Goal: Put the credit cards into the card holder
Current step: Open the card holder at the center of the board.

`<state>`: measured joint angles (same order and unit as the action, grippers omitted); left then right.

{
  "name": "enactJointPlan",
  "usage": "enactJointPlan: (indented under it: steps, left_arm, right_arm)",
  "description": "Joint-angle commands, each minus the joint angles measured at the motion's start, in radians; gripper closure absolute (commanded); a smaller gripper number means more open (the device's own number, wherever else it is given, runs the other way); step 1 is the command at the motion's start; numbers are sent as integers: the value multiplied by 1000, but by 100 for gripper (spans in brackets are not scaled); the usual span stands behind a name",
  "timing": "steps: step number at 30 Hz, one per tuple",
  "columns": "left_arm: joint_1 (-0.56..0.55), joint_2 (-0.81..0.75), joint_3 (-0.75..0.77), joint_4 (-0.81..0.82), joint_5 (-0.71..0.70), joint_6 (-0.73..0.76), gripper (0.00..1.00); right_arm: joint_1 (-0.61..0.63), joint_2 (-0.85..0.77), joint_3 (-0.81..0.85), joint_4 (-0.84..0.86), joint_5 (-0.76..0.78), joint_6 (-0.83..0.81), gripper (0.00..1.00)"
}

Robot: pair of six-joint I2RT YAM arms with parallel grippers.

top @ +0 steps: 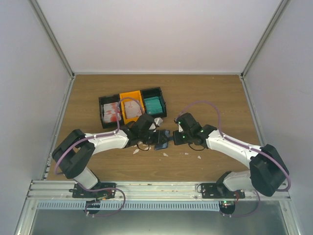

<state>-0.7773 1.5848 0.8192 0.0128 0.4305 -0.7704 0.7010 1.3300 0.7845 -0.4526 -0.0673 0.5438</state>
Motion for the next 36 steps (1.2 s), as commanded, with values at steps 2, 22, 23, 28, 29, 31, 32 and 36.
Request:
enactJointPlan:
  steps: [2,22,23,28,29,31,32,36]
  left_arm:
    - [-7,-27,-44,-79,-132,-16,70]
    - [-8,-17,39,-246,-407,52,61]
    - [-8,-9,41,-250,-417,56,60]
    - [-8,30,57,-266,-470,68,52]
    - [-8,40,59,-264,-467,70,50]
    - [-8,54,61,-250,-454,79,50]
    - [-9,62,61,-241,-440,84,51]
    - [-10,84,58,-222,-394,91,55]
  right_arm:
    - [-4,35,-7,-18,63,27,100]
    - [-8,72,-44,13,91,35,100]
    - [-8,75,-47,16,90,34,100]
    - [-10,86,-63,36,90,28,100]
    - [-13,89,-66,40,92,26,100]
    - [-15,93,-73,53,94,22,100]
    - [-16,92,-77,65,95,18,100]
    - [-28,94,-100,144,100,-18,99]
